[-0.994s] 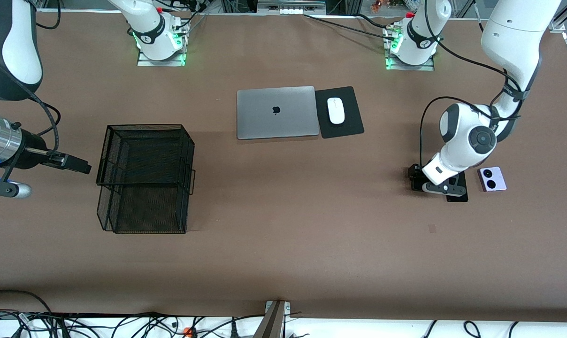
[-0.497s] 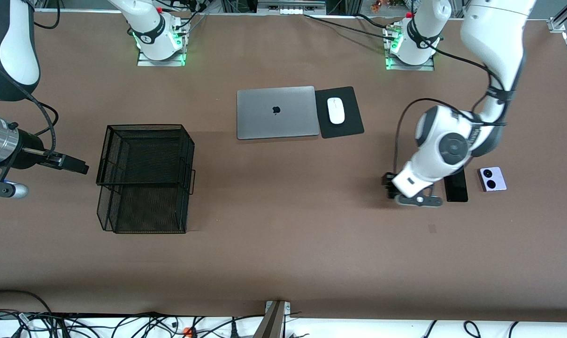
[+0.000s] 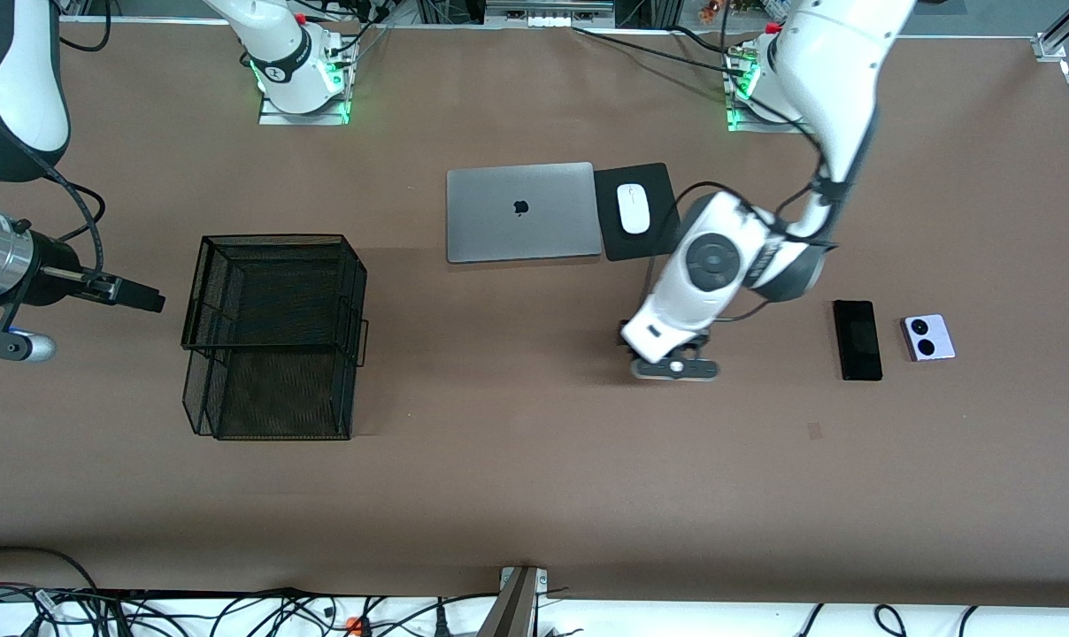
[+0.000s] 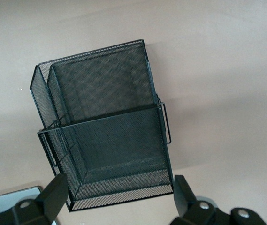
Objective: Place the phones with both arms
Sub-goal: 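Lift the flip phone with the left gripper and carry it toward the laptop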
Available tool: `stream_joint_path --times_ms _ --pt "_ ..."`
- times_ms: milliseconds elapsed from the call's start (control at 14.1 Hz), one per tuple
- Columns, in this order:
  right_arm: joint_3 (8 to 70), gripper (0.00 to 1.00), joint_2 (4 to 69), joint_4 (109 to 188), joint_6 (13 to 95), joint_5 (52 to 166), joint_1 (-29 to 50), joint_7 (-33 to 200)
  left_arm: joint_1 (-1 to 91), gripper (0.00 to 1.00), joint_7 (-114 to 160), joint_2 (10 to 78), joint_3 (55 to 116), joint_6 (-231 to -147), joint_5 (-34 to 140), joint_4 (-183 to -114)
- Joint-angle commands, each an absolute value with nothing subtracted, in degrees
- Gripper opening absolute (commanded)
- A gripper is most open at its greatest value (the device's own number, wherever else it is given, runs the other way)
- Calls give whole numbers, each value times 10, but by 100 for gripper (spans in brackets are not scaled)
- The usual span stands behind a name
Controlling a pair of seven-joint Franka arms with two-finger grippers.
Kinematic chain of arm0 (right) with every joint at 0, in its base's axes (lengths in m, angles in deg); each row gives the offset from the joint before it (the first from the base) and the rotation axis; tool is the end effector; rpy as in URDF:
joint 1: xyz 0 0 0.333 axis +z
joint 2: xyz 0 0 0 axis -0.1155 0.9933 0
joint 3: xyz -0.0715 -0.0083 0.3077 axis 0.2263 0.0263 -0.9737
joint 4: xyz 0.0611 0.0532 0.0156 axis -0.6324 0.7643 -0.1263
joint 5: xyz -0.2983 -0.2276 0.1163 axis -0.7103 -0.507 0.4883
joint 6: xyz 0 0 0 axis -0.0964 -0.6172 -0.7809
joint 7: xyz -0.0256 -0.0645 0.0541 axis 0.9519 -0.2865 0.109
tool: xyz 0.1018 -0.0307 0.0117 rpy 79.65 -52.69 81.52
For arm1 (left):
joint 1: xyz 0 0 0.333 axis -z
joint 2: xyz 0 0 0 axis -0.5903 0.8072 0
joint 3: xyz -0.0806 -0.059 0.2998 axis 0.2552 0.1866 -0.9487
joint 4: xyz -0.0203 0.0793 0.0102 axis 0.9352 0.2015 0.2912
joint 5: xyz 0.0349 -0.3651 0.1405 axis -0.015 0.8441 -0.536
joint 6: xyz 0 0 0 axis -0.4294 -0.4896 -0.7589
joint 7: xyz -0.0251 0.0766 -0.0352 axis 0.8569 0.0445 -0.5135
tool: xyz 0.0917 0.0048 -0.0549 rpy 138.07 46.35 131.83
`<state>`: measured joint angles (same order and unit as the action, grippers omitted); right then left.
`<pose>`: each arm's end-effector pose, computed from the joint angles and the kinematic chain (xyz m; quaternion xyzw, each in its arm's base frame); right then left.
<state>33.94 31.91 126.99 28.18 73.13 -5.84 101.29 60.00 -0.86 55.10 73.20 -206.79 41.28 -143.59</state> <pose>0.6455 0.0088 0.5297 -0.9926 0.1060 0.0583 0.0042 0.6019 -0.3359 0.2422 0.9996 0.0011 0.0131 0.0253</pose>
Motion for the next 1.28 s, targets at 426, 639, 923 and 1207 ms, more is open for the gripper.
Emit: stream_joint_path --times_ms 426,639,923,1207 --pt "336 100 309 1275 283 726 -58 1014 729 0 -165 697 703 -2054 387 -1254" --pt "336 100 310 1275 283 724 -58 1009 750 0 -194 725 685 -2053 387 -1224" --pt "336 100 311 1275 281 717 -58 1008 751 0 -205 750 684 -2053 387 -1187" --pt "336 100 310 1275 280 717 -58 1010 751 73 -214 754 668 -2056 387 -1184"
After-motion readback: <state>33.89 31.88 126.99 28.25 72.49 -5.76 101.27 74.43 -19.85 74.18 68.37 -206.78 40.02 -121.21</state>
